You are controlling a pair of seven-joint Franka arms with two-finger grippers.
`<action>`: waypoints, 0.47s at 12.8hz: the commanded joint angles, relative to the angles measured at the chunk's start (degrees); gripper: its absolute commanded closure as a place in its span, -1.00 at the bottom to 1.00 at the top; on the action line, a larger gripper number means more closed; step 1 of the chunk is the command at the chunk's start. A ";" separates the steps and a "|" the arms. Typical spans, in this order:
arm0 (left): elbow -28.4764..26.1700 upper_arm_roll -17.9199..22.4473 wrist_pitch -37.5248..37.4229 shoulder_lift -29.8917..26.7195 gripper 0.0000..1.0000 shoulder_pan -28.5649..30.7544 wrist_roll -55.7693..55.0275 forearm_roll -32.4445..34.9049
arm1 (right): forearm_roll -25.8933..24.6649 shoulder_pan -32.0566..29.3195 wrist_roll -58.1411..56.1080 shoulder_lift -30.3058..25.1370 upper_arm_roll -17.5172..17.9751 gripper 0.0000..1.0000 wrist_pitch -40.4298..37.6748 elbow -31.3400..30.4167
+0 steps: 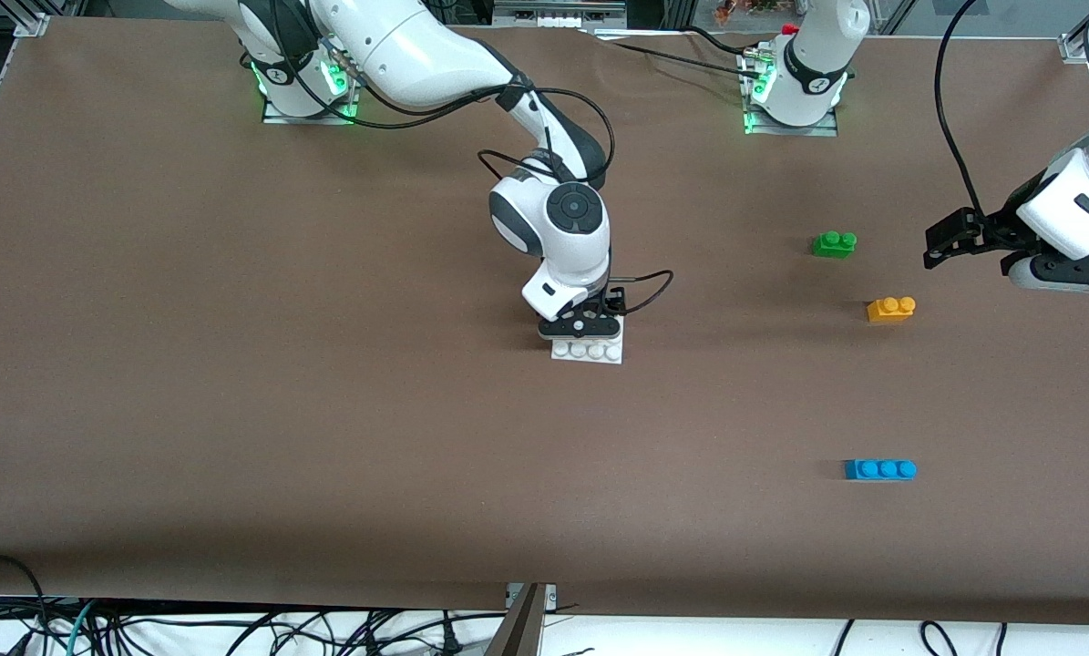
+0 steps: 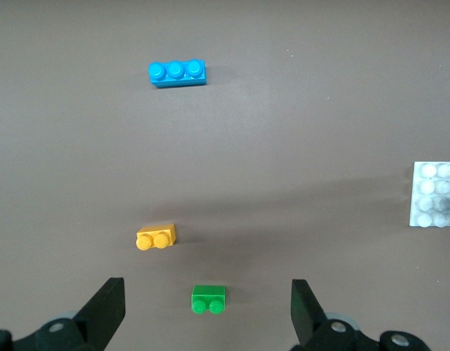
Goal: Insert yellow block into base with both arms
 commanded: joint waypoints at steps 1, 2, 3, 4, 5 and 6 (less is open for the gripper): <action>1.69 -0.15 -1.32 0.66 -1.00 0.21 0.31 0.13 | 0.58 -4.14 -7.72 -6.40 0.31 -0.99 -7.27 -0.10; 1.69 -0.24 -1.32 0.66 -1.00 0.21 0.31 0.21 | 0.41 -6.15 -10.79 -8.86 0.13 -0.99 -9.55 -0.10; 1.60 -0.24 -1.50 0.66 -1.00 0.13 0.22 0.48 | 0.32 -8.70 -15.17 -10.80 -0.13 -0.99 -12.27 -0.10; 1.51 -0.32 -1.50 0.83 -1.00 0.13 0.22 0.91 | 0.41 -11.60 -21.22 -12.74 -0.74 -0.99 -14.82 -0.10; 1.51 -0.15 -1.50 1.53 -1.00 0.21 0.31 0.92 | 0.41 -14.67 -26.24 -14.41 -0.75 -0.99 -16.94 -0.19; 1.51 0.20 -1.50 1.88 -1.00 0.56 0.39 0.92 | 0.49 -17.75 -29.42 -15.47 -0.75 -0.99 -18.78 -0.10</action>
